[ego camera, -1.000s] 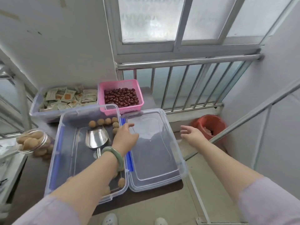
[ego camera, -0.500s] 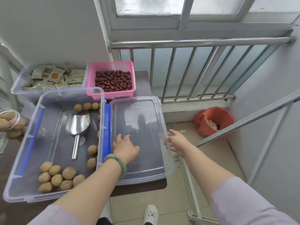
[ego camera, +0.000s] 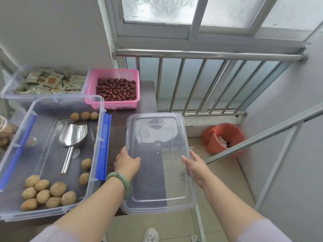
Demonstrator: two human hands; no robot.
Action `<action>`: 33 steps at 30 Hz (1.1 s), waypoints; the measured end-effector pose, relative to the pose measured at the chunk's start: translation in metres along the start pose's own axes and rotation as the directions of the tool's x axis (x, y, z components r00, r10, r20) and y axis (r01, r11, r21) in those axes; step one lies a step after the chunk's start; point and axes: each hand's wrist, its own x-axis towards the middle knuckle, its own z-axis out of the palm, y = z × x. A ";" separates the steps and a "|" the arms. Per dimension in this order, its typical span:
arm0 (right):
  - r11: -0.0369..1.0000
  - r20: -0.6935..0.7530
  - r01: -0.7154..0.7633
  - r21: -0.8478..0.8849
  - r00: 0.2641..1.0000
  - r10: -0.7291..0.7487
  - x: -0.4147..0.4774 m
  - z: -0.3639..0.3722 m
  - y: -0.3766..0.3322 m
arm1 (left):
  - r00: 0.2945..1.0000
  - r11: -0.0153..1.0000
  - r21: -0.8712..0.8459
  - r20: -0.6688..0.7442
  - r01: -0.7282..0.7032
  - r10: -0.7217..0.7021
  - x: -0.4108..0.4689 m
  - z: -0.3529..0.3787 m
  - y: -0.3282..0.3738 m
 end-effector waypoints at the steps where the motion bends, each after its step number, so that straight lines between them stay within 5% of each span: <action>1: 1.000 -0.001 0.010 0.020 1.000 -0.010 -0.002 -0.003 0.000 | 1.000 1.000 -0.020 -0.007 -0.003 0.003 -0.001 0.000 0.001; 10: 0.973 -0.023 0.228 -0.046 0.973 -0.229 -0.040 -0.019 -0.056 | 0.990 0.971 -0.193 -0.047 -0.141 0.134 -0.026 -0.039 0.034; 20: 0.845 0.072 0.495 -0.201 0.868 -0.491 -0.091 0.108 -0.148 | 0.933 0.916 -0.228 -0.226 -0.331 0.281 -0.022 -0.190 0.029; 27: 0.773 0.117 0.496 -0.395 0.862 -0.493 -0.094 0.204 -0.133 | 0.918 0.932 -0.176 -0.303 -0.317 0.255 0.003 -0.282 -0.027; 33: 0.694 0.097 0.385 -0.608 0.904 -0.416 -0.127 0.254 -0.091 | 0.958 0.972 -0.108 -0.223 -0.210 0.182 0.028 -0.301 -0.094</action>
